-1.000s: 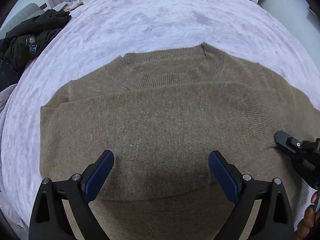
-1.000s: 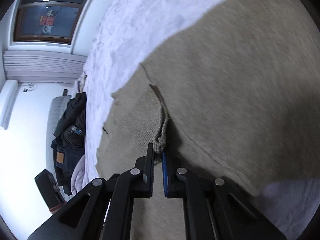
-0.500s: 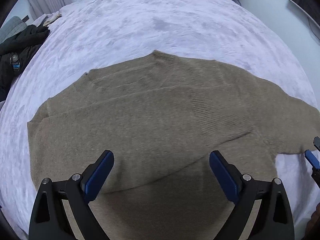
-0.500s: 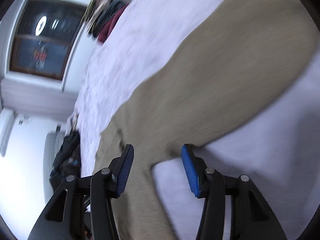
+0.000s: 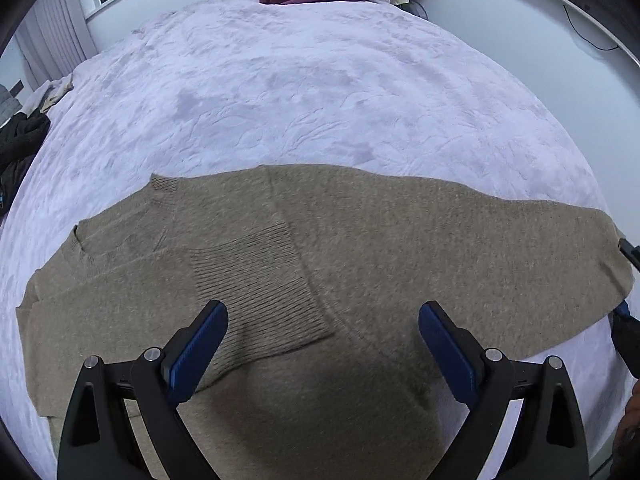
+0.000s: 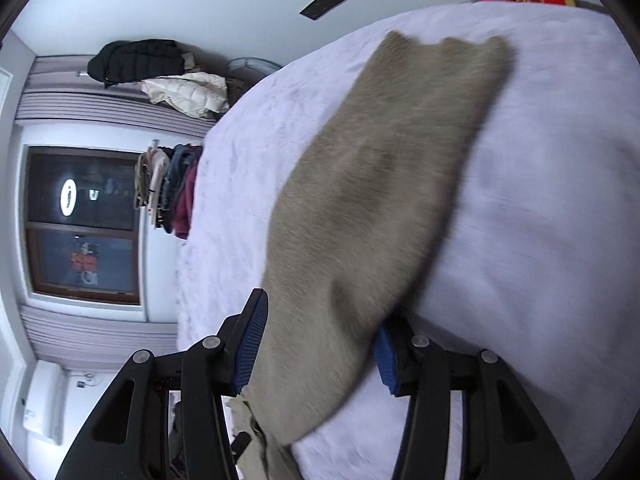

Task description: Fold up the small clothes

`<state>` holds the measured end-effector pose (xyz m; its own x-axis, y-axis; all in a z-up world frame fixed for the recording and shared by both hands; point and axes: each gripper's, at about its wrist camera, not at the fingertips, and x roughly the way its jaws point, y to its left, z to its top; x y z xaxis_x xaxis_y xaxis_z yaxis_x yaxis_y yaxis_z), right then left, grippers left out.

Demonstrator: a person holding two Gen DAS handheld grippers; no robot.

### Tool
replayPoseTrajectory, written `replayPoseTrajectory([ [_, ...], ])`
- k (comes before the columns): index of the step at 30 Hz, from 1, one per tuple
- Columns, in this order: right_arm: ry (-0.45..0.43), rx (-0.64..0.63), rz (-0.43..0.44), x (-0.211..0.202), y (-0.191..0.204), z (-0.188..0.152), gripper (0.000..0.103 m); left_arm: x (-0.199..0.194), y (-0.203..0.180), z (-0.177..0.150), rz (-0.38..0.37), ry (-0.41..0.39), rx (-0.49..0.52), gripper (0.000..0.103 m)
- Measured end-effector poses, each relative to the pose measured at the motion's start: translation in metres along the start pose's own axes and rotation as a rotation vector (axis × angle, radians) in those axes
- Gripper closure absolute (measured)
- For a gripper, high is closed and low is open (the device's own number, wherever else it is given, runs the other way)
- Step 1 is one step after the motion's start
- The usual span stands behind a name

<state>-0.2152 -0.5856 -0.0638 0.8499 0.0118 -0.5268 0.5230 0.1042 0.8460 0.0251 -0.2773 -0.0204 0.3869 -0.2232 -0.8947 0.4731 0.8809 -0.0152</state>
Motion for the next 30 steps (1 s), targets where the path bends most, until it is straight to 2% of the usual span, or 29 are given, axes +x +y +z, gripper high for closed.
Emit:
replayPoseTrajectory([
  [1, 0.012, 0.015, 0.038, 0.007, 0.002, 0.001, 0.059, 0.009, -0.006, -0.001, -0.006, 0.017, 0.017, 0.006],
  [2, 0.025, 0.030, 0.069, 0.015, 0.007, -0.003, 0.073, 0.022, -0.015, -0.003, -0.009, 0.052, 0.040, 0.006],
  [3, 0.045, 0.052, 0.122, 0.021, 0.008, -0.004, 0.080, 0.036, -0.023, -0.007, -0.002, 0.091, 0.068, 0.006],
  [4, 0.059, 0.071, 0.168, 0.027, 0.011, -0.008, 0.089, 0.043, -0.029, -0.010, 0.028, 0.088, 0.096, 0.005],
  [6, 0.085, 0.091, 0.262, 0.033, 0.019, -0.013, 0.091, 0.041, -0.034, -0.011, 0.045, 0.045, 0.136, 0.005],
  [8, 0.108, 0.078, 0.322, 0.037, 0.034, -0.017, 0.091, 0.034, -0.025, -0.007, 0.003, 0.050, 0.112, 0.005],
  [13, 0.162, -0.049, 0.368, 0.056, 0.087, -0.030, 0.091, 0.001, 0.022, -0.002, -0.013, -0.015, 0.021, 0.005],
  [17, 0.255, -0.291, 0.373, 0.077, 0.153, -0.068, 0.091, -0.025, 0.075, -0.008, 0.038, -0.063, -0.049, 0.005],
  [20, 0.366, -0.499, 0.371, 0.101, 0.202, -0.120, 0.091, -0.041, 0.119, -0.022, 0.115, -0.088, -0.116, 0.005],
  [22, 0.462, -0.648, 0.346, 0.125, 0.228, -0.166, 0.091, -0.048, 0.150, -0.032, 0.154, -0.089, -0.154, 0.005],
  [24, 0.553, -0.793, 0.282, 0.151, 0.242, -0.221, 0.091, -0.054, 0.183, -0.045, 0.194, -0.080, -0.196, 0.005],
  [27, 0.664, -1.005, 0.123, 0.191, 0.239, -0.298, 0.088, -0.056, 0.225, -0.072, 0.264, -0.054, -0.225, 0.005],
  [28, 0.690, -1.074, 0.051, 0.202, 0.232, -0.321, 0.073, -0.053, 0.235, -0.078, 0.282, -0.035, -0.233, 0.005],
  [29, 0.723, -1.132, -0.035, 0.215, 0.224, -0.341, 0.064, -0.051, 0.245, -0.085, 0.293, -0.016, -0.245, 0.005],
  [30, 0.756, -1.159, -0.103, 0.226, 0.214, -0.359, 0.050, -0.051, 0.253, -0.095, 0.300, -0.001, -0.259, 0.005],
])
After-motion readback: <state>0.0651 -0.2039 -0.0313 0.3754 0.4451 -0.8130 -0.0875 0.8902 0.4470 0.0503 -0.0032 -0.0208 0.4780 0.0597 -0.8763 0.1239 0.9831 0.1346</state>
